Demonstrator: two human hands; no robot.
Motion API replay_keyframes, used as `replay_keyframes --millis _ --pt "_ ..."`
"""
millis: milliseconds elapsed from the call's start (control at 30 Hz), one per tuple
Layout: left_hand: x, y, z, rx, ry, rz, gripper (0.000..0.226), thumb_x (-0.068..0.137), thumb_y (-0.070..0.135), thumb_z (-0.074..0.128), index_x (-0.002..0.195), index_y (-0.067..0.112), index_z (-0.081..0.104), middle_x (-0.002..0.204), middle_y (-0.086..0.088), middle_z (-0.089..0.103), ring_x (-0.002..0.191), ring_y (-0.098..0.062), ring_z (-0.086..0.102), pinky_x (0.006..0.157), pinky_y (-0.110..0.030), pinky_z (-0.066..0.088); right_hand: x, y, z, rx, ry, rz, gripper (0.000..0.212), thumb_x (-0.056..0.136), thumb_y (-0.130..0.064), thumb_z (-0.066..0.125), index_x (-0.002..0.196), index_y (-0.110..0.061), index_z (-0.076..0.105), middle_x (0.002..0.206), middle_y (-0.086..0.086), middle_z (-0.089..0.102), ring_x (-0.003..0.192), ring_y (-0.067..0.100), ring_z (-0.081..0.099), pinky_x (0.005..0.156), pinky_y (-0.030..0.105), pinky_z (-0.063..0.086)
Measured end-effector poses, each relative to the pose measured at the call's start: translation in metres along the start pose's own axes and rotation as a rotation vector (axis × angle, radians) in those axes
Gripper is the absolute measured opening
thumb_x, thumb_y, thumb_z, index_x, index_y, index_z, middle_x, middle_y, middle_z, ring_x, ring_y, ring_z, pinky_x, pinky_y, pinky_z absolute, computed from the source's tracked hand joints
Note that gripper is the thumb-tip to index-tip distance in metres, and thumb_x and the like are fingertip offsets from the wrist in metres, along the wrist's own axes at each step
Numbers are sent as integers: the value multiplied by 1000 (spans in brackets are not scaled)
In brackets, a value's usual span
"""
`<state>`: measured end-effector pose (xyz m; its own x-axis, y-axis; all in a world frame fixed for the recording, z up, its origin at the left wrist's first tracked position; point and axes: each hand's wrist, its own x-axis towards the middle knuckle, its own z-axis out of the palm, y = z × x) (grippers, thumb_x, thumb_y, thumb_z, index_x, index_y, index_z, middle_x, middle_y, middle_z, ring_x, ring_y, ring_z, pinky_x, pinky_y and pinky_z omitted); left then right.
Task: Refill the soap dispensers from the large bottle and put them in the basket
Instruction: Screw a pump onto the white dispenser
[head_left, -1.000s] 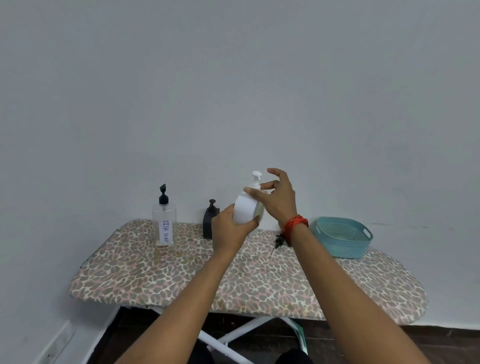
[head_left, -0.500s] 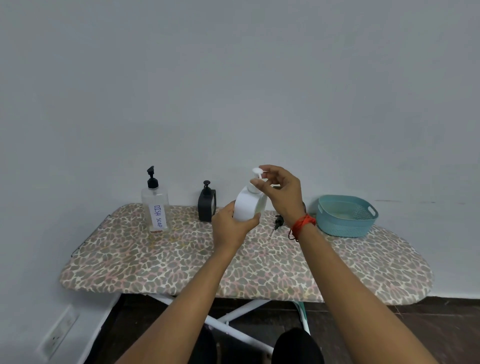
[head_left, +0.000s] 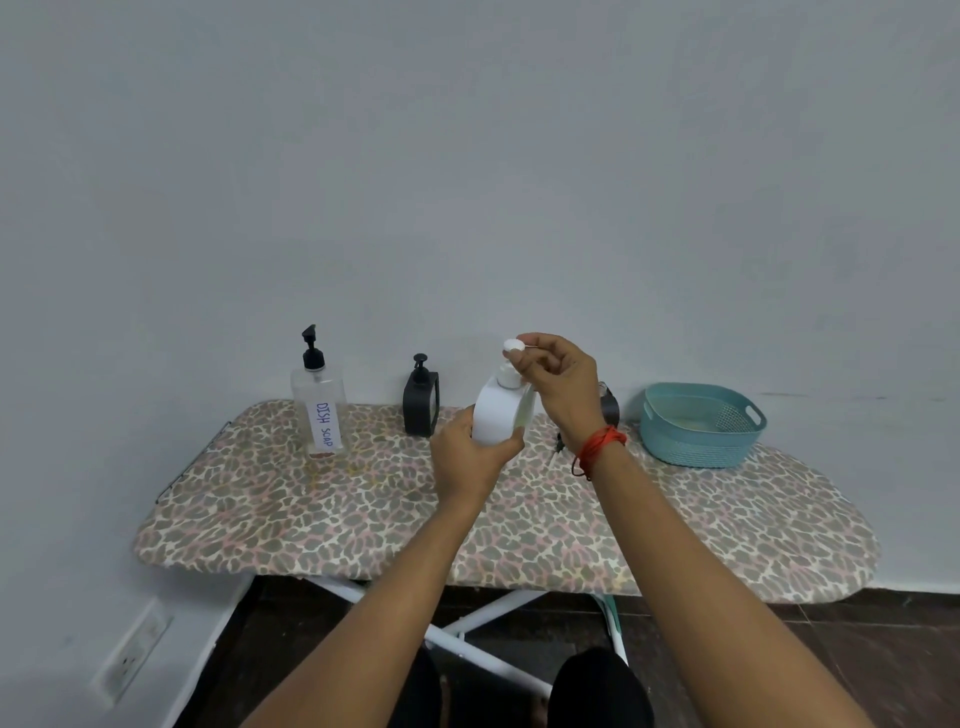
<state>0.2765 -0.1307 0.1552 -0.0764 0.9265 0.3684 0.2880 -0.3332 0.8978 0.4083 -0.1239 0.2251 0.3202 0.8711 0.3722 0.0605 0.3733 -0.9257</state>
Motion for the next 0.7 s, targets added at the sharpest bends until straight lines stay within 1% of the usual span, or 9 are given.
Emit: replay_keyframes --millis 67,133,233,333,400,467,533,633,700 --pt "1 -3 2 -7 1 -8 39 68 32 92 99 17 73 88 5 72 77 -10 70 58 -23 57 1 4 -4 -11 23 6 31 84 -23 81 111 -13 71 98 9 76 82 12 68 76 24 56" --pt "4 -9 4 -9 19 -24 42 69 31 92 103 16 73 90 6 72 79 -11 70 58 -21 56 3 11 -14 -17 91 27 27 89 -27 76 113 -15 69 101 5 77 81 8 67 68 18 54" --pt "8 -23 12 -8 50 -57 47 69 33 92 108 14 74 95 5 73 84 -14 70 62 -23 57 4 40 -36 -80 249 102 23 94 -36 70 103 -15 71 92 -2 77 74 3 66 63 16 51" --pt "16 -40 26 -10 85 -101 47 70 34 93 107 13 75 93 7 70 84 -16 70 59 -15 50 -4 92 -62 -209 370 218 17 93 -28 71 89 -12 73 79 -3 74 73 10 66 72 26 56" --pt "24 -55 38 -5 103 -146 49 70 34 93 109 10 75 93 6 68 83 -17 69 58 -12 45 -14 129 -78 -314 403 321 10 92 -20 69 85 -15 73 81 1 73 77 17 67 80 37 58" --pt "33 -69 53 25 131 -201 51 70 33 94 109 7 74 94 1 70 84 -20 68 59 -16 44 -26 163 -90 -388 394 401 10 92 -14 66 83 -17 71 82 4 72 83 26 69 79 39 59" --pt "42 -83 66 42 133 -252 53 70 33 94 110 4 73 102 -8 74 87 -22 68 65 -25 47 -40 186 -95 -450 361 421 14 92 -14 64 82 -23 68 79 1 71 81 27 69 75 39 59" --pt "64 -103 89 17 129 -301 55 72 26 93 117 2 71 111 -12 74 90 -19 64 72 -29 52 -49 208 -97 -626 246 301 13 92 -20 65 85 -30 66 80 -9 68 76 11 65 71 30 54" --pt "77 -116 98 8 127 -316 55 72 24 92 119 4 71 111 -11 74 94 -23 69 75 -32 56 -47 214 -96 -690 207 251 10 91 -22 65 86 -30 66 81 -10 67 76 8 61 70 27 48"
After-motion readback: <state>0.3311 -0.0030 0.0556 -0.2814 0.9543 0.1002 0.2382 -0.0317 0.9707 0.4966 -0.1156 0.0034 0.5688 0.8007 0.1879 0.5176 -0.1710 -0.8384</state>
